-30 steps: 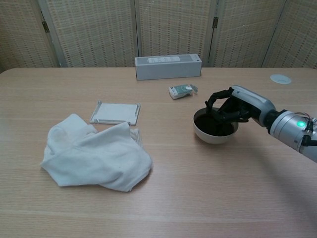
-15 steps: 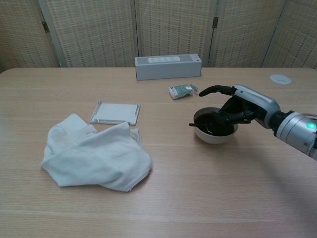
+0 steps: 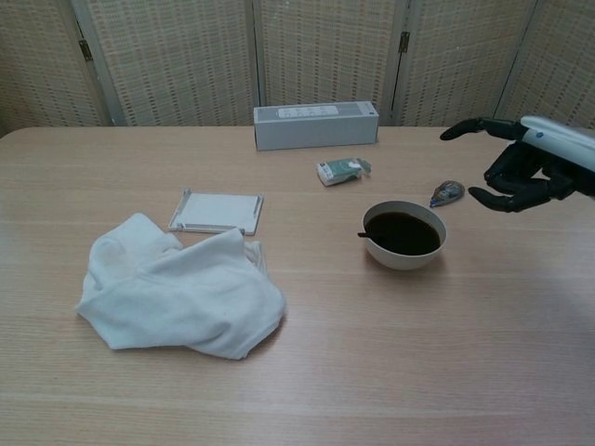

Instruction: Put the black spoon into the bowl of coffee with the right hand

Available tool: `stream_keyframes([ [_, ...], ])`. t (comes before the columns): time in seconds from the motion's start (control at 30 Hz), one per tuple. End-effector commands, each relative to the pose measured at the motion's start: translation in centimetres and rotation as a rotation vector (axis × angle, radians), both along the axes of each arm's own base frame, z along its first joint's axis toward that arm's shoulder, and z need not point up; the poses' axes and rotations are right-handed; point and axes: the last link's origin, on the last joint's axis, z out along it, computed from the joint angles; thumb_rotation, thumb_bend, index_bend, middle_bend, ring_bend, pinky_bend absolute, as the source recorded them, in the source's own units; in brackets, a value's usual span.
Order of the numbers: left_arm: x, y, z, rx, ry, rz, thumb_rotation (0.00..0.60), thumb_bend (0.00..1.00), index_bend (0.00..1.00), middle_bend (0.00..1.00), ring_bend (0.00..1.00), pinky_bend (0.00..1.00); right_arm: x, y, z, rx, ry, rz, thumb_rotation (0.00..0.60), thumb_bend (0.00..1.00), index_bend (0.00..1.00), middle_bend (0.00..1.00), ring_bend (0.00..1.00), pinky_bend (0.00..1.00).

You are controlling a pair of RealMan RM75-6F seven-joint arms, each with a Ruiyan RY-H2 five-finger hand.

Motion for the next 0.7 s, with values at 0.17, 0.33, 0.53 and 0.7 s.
stream_keyframes([
  [0.17, 1.2, 0.8, -1.1, -0.011, -0.025, -0.041, 0.6, 0.15, 0.12, 0.06, 0.07, 0.14, -3.6, 6.8, 9.5, -0.222, 0.373, -0.065, 0.6, 0.31, 0.21, 0.51, 0.44, 0.55],
  [0.33, 2.3, 1.7, -1.8, -0.029, -0.014, -0.085, 0.6, 0.15, 0.12, 0.06, 0.07, 0.14, -4.1, 10.3, 12.0, -0.267, 0.421, -0.134, 0.6, 0.27, 0.21, 0.27, 0.17, 0.21],
  [0.53, 3.6, 2.1, -2.1, -0.042, -0.012, -0.122, 0.6, 0.15, 0.12, 0.06, 0.07, 0.14, -4.7, 13.3, 12.9, -0.282, 0.438, -0.172, 0.6, 0.26, 0.09, 0.06, 0.0, 0.0],
  [0.7, 3.6, 2.3, -2.2, -0.054, -0.01, -0.113, 0.6, 0.15, 0.12, 0.06, 0.07, 0.14, -5.2, 14.2, 12.6, -0.256, 0.491, -0.199, 0.6, 0.26, 0.06, 0.04, 0.0, 0.0],
])
